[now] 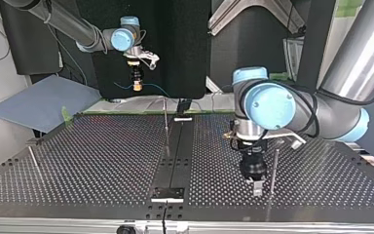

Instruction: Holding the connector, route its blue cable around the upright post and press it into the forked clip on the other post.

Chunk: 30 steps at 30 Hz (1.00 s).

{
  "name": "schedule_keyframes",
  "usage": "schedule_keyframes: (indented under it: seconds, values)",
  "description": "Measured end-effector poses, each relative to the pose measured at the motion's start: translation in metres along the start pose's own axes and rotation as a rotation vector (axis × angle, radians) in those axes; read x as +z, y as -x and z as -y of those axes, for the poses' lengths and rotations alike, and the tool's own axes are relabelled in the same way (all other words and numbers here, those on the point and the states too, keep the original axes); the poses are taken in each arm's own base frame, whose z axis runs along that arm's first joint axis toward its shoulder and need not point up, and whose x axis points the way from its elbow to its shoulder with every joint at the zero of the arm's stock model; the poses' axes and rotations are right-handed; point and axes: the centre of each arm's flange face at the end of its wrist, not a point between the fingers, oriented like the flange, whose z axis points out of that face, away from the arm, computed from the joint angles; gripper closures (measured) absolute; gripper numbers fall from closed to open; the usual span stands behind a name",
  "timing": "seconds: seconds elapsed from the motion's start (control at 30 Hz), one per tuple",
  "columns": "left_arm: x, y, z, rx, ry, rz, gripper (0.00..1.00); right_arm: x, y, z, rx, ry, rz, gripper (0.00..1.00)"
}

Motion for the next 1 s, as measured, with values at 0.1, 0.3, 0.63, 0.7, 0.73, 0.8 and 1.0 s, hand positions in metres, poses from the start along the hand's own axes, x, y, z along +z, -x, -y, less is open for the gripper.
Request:
schedule_keyframes:
  seconds: [0.1, 0.3, 0.63, 0.7, 0.73, 0.8, 1.0]
  values:
    - [-0.003, -0.004, 0.002, 0.001, 0.007, -0.018, 0.00, 0.000, 0.000, 0.000, 0.000, 0.001, 0.002, 1.00]
    - [-0.006, -0.029, 0.010, 0.017, 0.016, -0.082, 0.00, 0.000, 0.000, -0.001, 0.000, 0.001, 0.005, 1.00]
    - [-0.012, -0.074, 0.022, 0.044, 0.060, -0.166, 0.00, 0.000, 0.001, -0.001, 0.000, 0.001, 0.006, 1.00]
    - [-0.014, -0.082, 0.025, 0.054, 0.068, -0.176, 0.00, 0.000, 0.001, -0.001, 0.000, 0.001, 0.006, 1.00]
    - [-0.016, -0.086, 0.027, 0.060, 0.071, -0.179, 0.00, 0.000, 0.001, -0.001, 0.000, 0.001, 0.006, 1.00]
    - [-0.018, -0.091, 0.029, 0.068, 0.074, -0.181, 0.00, 0.000, 0.001, -0.001, 0.000, 0.001, 0.006, 1.00]
    - [-0.025, -0.111, 0.028, 0.105, 0.099, -0.186, 0.00, -0.001, 0.001, -0.001, 0.001, 0.001, 0.006, 1.00]
